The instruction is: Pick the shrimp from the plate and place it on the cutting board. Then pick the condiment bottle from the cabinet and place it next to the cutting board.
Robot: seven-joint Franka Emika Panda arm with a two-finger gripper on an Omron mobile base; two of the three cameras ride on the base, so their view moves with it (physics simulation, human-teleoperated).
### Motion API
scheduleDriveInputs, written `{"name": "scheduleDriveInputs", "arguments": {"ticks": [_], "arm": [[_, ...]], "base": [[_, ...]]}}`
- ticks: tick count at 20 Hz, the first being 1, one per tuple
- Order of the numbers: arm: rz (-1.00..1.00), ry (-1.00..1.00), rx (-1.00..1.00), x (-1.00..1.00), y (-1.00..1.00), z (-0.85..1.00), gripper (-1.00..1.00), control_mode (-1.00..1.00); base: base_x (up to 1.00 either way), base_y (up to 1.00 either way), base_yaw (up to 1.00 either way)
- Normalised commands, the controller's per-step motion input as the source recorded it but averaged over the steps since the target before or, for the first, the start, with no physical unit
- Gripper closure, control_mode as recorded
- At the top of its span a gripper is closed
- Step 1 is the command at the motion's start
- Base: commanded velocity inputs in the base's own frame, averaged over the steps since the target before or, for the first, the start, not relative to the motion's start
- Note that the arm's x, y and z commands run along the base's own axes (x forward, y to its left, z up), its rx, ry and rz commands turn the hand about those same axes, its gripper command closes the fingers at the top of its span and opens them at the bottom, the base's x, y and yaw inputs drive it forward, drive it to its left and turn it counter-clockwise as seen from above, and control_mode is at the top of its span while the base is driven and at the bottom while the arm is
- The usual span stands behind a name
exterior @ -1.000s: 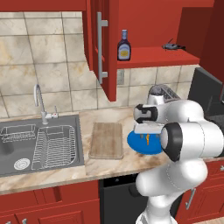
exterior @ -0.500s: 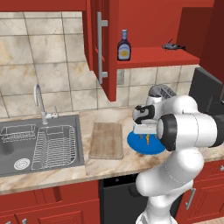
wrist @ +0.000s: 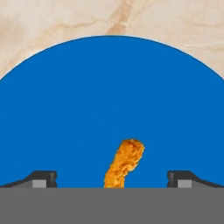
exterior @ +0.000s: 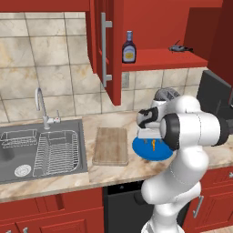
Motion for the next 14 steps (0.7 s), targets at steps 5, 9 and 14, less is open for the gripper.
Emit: {"name": "scheduleDriveInputs", "arguments": {"ticks": [5,9,14], "arm": [[0.0,0.0,0.0,0.06,0.0,-0.08,-1.0,-1.0],[0.0,0.0,0.0,0.0,0.0,-0.11,-1.0,-1.0],[0.0,0.0,0.0,0.0,0.0,-0.14,-1.0,-1.0]], "base": [[0.0,0.0,0.0],[0.0,0.0,0.0],[0.0,0.0,0.0]]}}
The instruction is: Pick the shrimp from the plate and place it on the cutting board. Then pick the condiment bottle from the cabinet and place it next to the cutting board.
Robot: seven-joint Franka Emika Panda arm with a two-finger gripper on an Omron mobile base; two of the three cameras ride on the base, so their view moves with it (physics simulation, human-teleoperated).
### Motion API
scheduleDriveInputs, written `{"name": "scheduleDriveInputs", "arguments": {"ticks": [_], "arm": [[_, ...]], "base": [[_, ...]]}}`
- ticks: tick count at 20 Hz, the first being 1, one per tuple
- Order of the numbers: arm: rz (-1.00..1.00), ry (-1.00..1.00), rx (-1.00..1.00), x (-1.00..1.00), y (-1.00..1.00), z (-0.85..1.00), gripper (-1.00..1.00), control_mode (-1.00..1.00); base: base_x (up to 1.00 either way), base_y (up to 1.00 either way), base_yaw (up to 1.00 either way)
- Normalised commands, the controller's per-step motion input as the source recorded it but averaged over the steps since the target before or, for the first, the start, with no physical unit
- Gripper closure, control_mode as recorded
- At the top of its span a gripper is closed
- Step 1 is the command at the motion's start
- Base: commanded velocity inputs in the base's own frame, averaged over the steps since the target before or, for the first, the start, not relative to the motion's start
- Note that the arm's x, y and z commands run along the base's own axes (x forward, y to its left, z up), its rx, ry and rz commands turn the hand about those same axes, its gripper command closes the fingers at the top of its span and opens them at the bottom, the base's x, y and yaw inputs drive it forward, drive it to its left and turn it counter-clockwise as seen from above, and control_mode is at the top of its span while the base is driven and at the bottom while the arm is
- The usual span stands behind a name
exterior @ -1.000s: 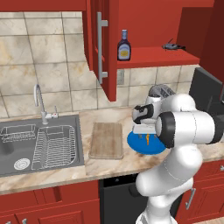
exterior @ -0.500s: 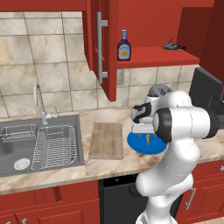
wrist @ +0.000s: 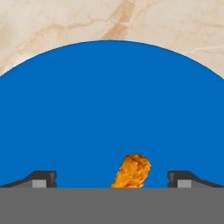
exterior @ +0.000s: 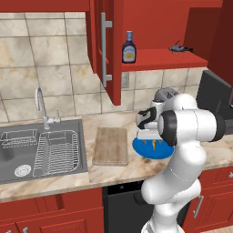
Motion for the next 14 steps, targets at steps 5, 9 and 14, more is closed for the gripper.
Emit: {"name": "scheduleDriveInputs", "arguments": {"ticks": [5,9,14], "arm": [[0.0,0.0,0.0,0.0,0.0,-0.15,-1.0,-1.0],[0.0,0.0,0.0,0.0,0.0,-0.12,-1.0,-1.0],[0.0,0.0,0.0,0.0,0.0,-0.1,1.0,-1.0]], "base": [[0.0,0.0,0.0],[0.0,0.0,0.0],[0.0,0.0,0.0]]}}
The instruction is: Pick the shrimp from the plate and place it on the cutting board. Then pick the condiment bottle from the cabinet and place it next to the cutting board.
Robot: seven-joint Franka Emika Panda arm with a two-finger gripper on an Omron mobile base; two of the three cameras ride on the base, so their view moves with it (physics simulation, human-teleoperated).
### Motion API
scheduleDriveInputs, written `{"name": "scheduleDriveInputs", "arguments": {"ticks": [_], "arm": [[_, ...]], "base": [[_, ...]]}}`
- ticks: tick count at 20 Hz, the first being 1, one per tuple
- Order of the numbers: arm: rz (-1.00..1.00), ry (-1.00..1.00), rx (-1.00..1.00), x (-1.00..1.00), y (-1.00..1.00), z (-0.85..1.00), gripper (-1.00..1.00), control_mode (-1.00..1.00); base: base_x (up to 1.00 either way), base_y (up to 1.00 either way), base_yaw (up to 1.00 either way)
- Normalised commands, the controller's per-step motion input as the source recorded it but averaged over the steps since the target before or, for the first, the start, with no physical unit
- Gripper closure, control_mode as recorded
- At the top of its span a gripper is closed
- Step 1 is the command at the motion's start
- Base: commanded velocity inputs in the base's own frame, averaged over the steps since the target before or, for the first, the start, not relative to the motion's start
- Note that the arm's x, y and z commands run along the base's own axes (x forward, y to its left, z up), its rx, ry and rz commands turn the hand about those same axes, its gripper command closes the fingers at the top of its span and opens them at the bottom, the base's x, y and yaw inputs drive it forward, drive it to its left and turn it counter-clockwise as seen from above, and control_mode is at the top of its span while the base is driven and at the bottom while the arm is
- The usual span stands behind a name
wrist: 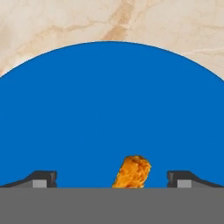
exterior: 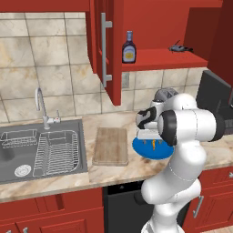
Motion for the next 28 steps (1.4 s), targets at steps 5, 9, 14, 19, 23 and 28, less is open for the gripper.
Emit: {"name": "scheduleDriveInputs", "arguments": {"ticks": [5,9,14,19,23,28], "arm": [[0.0,0.01,0.0,0.0,0.0,-0.06,1.0,-1.0],[0.0,0.0,0.0,0.0,0.0,-0.05,1.0,-1.0],[0.0,0.0,0.0,0.0,0.0,-0.08,1.0,-1.0],[0.0,0.0,0.0,0.0,0.0,-0.03,1.0,-1.0],[0.0,0.0,0.0,0.0,0.0,0.0,1.0,-1.0],[0.0,0.0,0.01,0.0,0.0,0.07,1.0,-1.0]], "base": [[0.0,0.0,0.0],[0.0,0.0,0.0],[0.0,0.0,0.0],[0.0,0.0,0.0],[0.0,0.0,0.0],[0.0,0.0,0.0]]}}
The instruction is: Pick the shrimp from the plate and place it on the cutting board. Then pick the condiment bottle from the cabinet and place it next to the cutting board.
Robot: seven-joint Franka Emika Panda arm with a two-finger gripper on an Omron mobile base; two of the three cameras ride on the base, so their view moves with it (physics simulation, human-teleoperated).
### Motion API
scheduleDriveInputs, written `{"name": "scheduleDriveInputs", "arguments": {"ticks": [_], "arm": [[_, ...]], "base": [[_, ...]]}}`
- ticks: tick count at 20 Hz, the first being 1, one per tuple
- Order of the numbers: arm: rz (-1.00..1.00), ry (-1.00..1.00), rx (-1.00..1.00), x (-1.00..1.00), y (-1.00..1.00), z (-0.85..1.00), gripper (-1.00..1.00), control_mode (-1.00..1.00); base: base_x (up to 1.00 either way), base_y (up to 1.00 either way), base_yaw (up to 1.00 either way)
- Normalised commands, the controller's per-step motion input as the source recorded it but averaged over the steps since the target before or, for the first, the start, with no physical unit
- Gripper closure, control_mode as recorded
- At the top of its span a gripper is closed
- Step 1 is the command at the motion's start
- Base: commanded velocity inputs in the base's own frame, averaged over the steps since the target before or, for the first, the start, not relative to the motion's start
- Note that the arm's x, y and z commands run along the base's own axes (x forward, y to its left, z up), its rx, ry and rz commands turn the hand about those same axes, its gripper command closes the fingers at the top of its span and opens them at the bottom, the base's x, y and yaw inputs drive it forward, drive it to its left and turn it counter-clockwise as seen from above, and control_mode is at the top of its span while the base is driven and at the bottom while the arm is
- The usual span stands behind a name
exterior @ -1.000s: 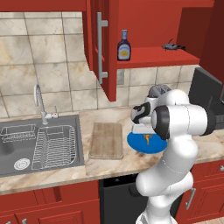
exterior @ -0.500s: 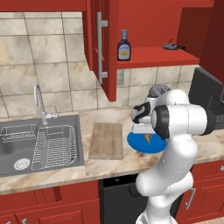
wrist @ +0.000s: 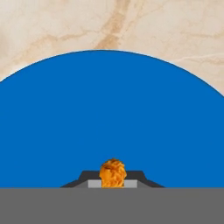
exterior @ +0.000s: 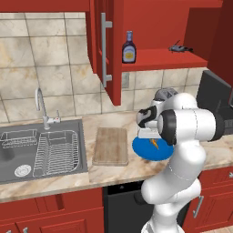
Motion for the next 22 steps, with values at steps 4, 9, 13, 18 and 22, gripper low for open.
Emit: {"name": "scheduleDriveInputs", "arguments": {"ticks": [4,9,13,18,22], "arm": [[0.0,0.0,0.01,-0.01,0.0,0.28,1.0,-1.0],[0.0,0.0,0.0,-0.02,0.01,0.34,1.0,-1.0],[0.0,0.0,0.0,0.0,0.06,0.32,1.0,-1.0],[0.0,0.0,0.01,0.0,0.16,0.22,1.0,-1.0],[0.0,0.0,0.0,0.0,0.27,0.14,1.0,-1.0]], "base": [[0.0,0.0,0.0],[0.0,0.0,0.0],[0.0,0.0,0.0],[0.0,0.0,0.0],[0.0,0.0,0.0]]}}
